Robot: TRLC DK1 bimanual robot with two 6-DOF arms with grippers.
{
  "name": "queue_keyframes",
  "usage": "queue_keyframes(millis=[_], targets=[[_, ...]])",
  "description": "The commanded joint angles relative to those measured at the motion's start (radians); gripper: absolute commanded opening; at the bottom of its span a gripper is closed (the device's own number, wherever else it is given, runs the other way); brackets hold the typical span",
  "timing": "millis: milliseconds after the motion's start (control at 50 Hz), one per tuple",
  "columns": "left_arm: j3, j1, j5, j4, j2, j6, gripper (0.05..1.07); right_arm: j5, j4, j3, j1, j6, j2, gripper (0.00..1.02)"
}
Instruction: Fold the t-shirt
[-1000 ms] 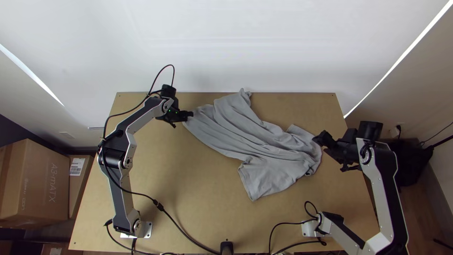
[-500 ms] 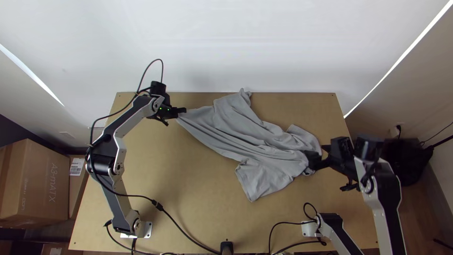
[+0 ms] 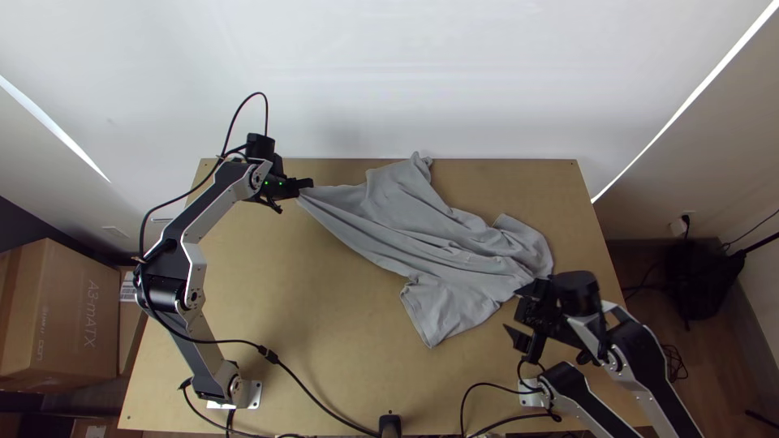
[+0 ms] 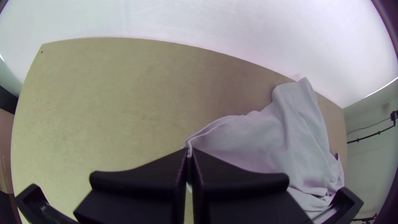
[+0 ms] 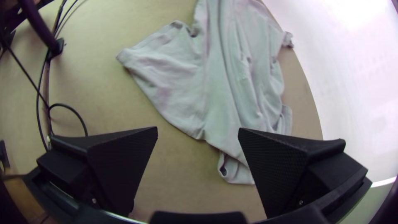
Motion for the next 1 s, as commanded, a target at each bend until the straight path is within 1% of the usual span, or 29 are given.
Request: queue_keyframes(millis=[0, 60, 100, 180, 220, 260, 280, 300, 380, 420, 500, 520, 540, 660, 800, 840, 920, 940, 980], targets=[[-0.02, 0.021, -0.005, -0.012, -0.031, -0.021, 0.08, 0.056, 0.042, -0.075, 0.138, 0.033, -0.007, 0.89], [-0.02, 0.026, -0.005, -0.01, -0.031, -0.023, 0.08, 0.099, 0.05, -0.106, 0.239, 0.091, 0.004, 0.89], [-0.018, 0.031, -0.005, -0.01, -0.031, -0.023, 0.08, 0.129, 0.06, -0.129, 0.287, 0.119, 0.006, 0.89], [-0.018, 0.037, -0.003, -0.01, -0.031, -0.023, 0.08, 0.142, 0.097, -0.172, 0.304, 0.125, 0.006, 0.88], [-0.018, 0.04, -0.003, -0.01, -0.031, -0.023, 0.08, 0.15, 0.122, -0.19, 0.302, 0.124, 0.009, 0.77], [-0.018, 0.043, -0.003, -0.01, -0.029, -0.023, 0.08, 0.152, 0.149, -0.209, 0.299, 0.118, 0.009, 0.62], [-0.018, 0.046, -0.002, -0.009, -0.029, -0.023, 0.08, 0.152, 0.159, -0.216, 0.296, 0.111, 0.006, 0.57], [-0.018, 0.048, -0.002, -0.009, -0.029, -0.023, 0.08, 0.152, 0.165, -0.222, 0.291, 0.098, 0.002, 0.55], [-0.017, 0.054, 0.0, -0.007, -0.028, -0.018, 0.08, 0.155, 0.218, -0.255, 0.244, 0.039, -0.002, 0.56], [-0.015, 0.055, 0.001, -0.009, -0.028, -0.015, 0.08, 0.155, 0.235, -0.264, 0.215, 0.013, -0.002, 0.58], [-0.012, 0.057, 0.001, -0.007, -0.026, -0.012, 0.08, 0.155, 0.272, -0.291, 0.172, -0.022, 0.002, 0.78], [-0.011, 0.058, 0.001, -0.007, -0.025, -0.012, 0.08, 0.155, 0.286, -0.298, 0.159, -0.027, 0.007, 0.81], [-0.008, 0.058, 0.001, -0.009, -0.023, -0.012, 0.08, 0.155, 0.301, -0.305, 0.147, -0.033, 0.013, 0.82], [-0.003, 0.058, 0.001, -0.009, -0.02, -0.012, 0.08, 0.153, 0.393, -0.344, 0.073, -0.077, 0.038, 0.82], [-0.003, 0.057, 0.001, -0.009, -0.02, -0.014, 0.08, 0.147, 0.438, -0.359, 0.047, -0.083, 0.076, 0.81], [-0.003, 0.057, 0.001, -0.009, -0.02, -0.014, 0.08, 0.145, 0.456, -0.367, 0.047, -0.083, 0.085, 0.77], [-0.001, 0.057, 0.001, -0.009, -0.022, -0.014, 0.08, 0.141, 0.488, -0.373, 0.046, -0.08, 0.093, 0.62], [-0.001, 0.057, 0.001, -0.009, -0.022, -0.014, 0.08, 0.135, 0.501, -0.377, 0.046, -0.08, 0.095, 0.6], [-0.001, 0.057, 0.001, -0.009, -0.022, -0.014, 0.08, 0.133, 0.518, -0.382, 0.046, -0.08, 0.098, 0.6]])
